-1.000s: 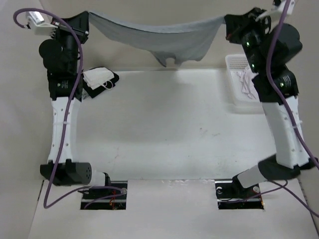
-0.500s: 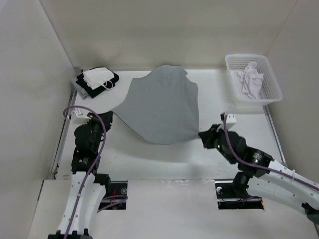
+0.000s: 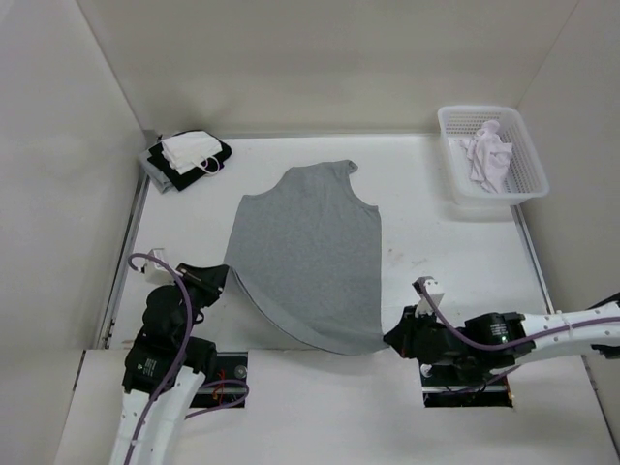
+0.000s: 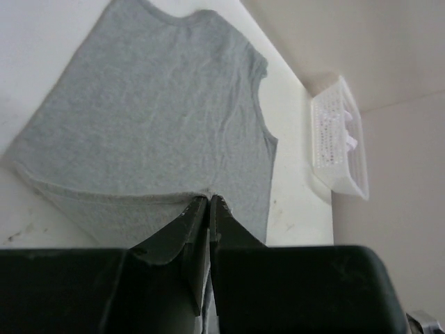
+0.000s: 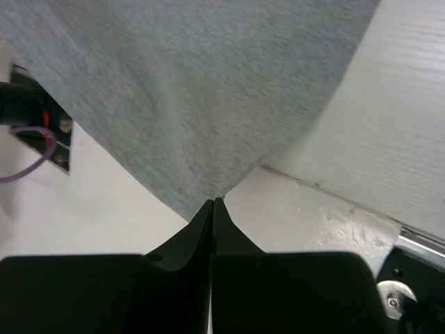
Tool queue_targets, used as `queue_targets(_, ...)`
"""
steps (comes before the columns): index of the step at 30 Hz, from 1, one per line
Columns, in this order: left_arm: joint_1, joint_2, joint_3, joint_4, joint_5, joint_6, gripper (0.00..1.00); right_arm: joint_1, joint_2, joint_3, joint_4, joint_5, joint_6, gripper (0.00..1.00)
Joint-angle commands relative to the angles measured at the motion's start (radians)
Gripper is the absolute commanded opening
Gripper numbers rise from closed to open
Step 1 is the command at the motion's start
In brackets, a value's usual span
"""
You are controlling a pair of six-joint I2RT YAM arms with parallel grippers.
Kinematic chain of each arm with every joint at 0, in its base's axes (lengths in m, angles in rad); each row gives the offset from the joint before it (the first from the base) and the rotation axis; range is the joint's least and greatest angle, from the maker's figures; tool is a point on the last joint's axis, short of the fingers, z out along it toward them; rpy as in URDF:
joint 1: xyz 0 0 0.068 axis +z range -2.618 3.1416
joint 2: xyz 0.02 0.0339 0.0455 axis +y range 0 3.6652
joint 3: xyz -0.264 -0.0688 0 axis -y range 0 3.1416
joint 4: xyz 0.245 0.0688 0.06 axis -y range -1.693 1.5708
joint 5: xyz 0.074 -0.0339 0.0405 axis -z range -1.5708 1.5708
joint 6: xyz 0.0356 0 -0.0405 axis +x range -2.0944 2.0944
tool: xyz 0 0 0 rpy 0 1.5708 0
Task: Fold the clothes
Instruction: Fold the tank top
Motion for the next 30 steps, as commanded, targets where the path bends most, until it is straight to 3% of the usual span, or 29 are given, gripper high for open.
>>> queue_targets(1,-0.016,0.028,0.078,-0.044,-0.111,-0.016,0.01,0.0,0.03,0.073,-0.083,0.088,0.113,0.0)
queue_targets(5,-0.036,0.16,0.108,0.115,-0.07,0.014,0.01,-0.104,0.018,0.177,-0.002,0.18,-0.118,0.0)
queue_targets(11,-0.033,0.137,0.018,0.127,-0.104,-0.019,0.01,-0.356,-0.002,0.081,0.136,-0.036,-0.248,0.0)
queue_targets(13,-0.005,0.207,0.007,0.208,-0.128,-0.017,0.01,-0.472,0.036,0.076,0.241,-0.058,-0.355,0.0)
queue_targets(17,0.048,0.546,0.026,0.575,-0.144,-0.02,0.0,-0.841,0.215,0.136,0.538,-0.28,-0.6,0.0)
queue_targets(20,0.09,0.857,0.131,0.796,-0.154,-0.034,0.0,-1.151,0.445,0.227,0.768,-0.485,-0.661,0.0)
queue_targets(24,0.122,1.248,0.387,0.936,-0.147,-0.026,0.0,-1.33,0.741,0.439,0.891,-0.608,-0.67,0.0)
queue_targets(30,0.148,1.718,0.823,0.912,-0.111,0.001,0.04,-1.454,1.206,0.904,0.858,-0.693,-0.676,0.0)
